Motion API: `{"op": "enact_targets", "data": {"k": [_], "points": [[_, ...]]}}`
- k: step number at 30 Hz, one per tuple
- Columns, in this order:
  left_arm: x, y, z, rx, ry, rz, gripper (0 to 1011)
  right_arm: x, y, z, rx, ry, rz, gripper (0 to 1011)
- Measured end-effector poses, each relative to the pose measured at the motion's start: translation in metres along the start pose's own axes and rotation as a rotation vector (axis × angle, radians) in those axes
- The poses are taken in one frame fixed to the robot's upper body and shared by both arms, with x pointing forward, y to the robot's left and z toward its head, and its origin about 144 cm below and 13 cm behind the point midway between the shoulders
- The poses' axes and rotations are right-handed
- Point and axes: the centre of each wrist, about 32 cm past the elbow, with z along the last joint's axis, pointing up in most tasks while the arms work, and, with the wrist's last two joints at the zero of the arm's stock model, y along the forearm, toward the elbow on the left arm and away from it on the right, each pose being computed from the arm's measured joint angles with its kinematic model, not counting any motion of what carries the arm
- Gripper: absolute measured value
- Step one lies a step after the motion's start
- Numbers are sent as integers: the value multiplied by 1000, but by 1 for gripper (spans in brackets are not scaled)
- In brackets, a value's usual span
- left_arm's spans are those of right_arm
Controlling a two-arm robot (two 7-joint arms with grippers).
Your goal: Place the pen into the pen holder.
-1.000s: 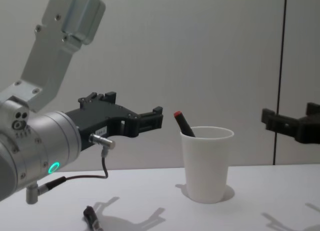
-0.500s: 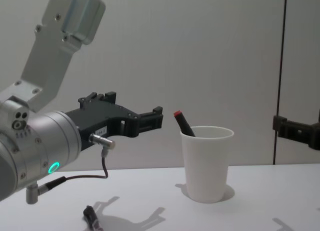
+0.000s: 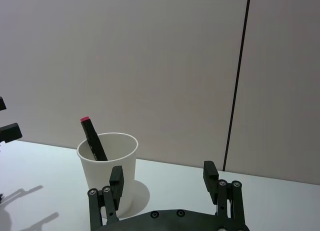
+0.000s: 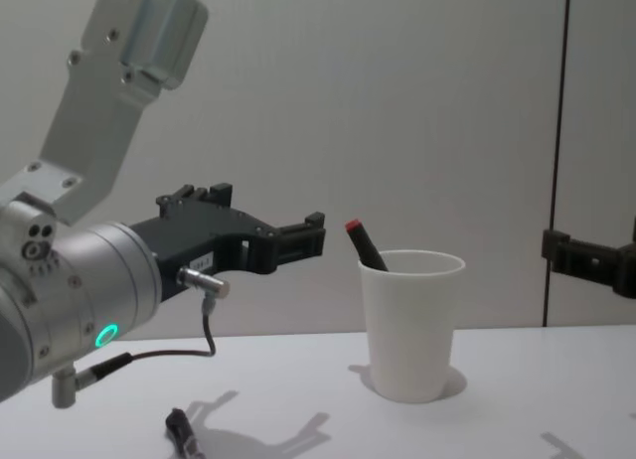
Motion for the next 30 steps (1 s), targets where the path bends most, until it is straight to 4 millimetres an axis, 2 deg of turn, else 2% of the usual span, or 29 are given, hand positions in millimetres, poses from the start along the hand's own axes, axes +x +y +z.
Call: {"op": "enact_targets", "data": {"k": [7, 30], "points": [[-1, 4, 3, 1, 12, -8, 1001, 0, 0, 0, 0, 0, 0, 1001], [-15, 38, 11, 111, 58, 33, 1001, 0, 0, 0, 0, -1, 0, 1001]]}}
